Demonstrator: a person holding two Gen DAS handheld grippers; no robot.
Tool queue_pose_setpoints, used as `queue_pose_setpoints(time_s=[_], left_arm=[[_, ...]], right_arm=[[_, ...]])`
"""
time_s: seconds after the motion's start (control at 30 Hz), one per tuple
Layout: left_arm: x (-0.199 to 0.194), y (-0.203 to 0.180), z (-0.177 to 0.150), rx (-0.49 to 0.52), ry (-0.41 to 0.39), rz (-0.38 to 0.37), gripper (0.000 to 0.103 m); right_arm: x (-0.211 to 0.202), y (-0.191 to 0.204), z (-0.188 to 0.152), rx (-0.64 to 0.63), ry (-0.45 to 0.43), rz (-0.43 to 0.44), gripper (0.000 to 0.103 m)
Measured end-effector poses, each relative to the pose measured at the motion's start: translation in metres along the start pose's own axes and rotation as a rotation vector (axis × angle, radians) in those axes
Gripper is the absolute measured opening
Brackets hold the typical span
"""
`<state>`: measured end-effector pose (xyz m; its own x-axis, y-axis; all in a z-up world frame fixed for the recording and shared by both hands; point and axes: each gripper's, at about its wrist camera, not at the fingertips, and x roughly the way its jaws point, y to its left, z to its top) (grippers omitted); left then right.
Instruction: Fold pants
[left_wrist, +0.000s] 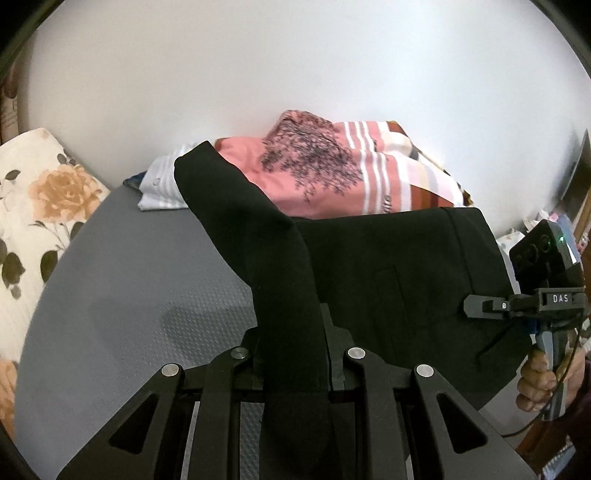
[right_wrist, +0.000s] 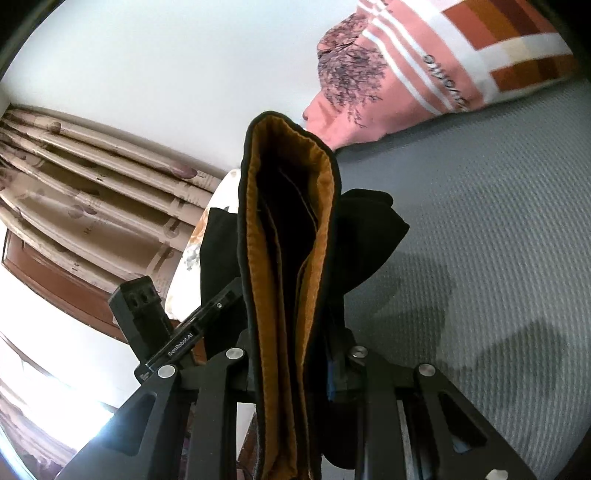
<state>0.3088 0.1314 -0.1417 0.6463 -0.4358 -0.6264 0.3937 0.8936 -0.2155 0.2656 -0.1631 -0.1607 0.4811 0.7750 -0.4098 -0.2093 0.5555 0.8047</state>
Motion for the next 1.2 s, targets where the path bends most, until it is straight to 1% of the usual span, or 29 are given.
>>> queue_pose_setpoints(time_s=[0.37, 0.6, 0.87, 1.07, 1.2], left_arm=[[0.027, 0.035, 0.025, -0.009, -0.020, 0.029, 0.020], [0.054, 0.051, 0.031, 0.012, 0.000, 0.070, 0.020], [0.077, 0.064, 0.029, 0.021, 0.032, 0.101, 0.020], [0.092, 0.074, 0.019, 0.008, 0.053, 0.113, 0.020], [0.096, 0.082, 0.014, -0.013, 0.054, 0.114, 0.023]], right_arm=[[0.033, 0.002, 0.037, -0.017, 0.003, 0.007, 0.021], [0.052, -0.012, 0.051, -0.006, 0.012, -0.012, 0.021], [0.072, -0.027, 0.059, 0.012, 0.019, -0.037, 0.021], [0.085, -0.044, 0.064, 0.031, 0.024, -0.062, 0.021], [0.085, -0.054, 0.062, 0.046, 0.022, -0.066, 0.021]])
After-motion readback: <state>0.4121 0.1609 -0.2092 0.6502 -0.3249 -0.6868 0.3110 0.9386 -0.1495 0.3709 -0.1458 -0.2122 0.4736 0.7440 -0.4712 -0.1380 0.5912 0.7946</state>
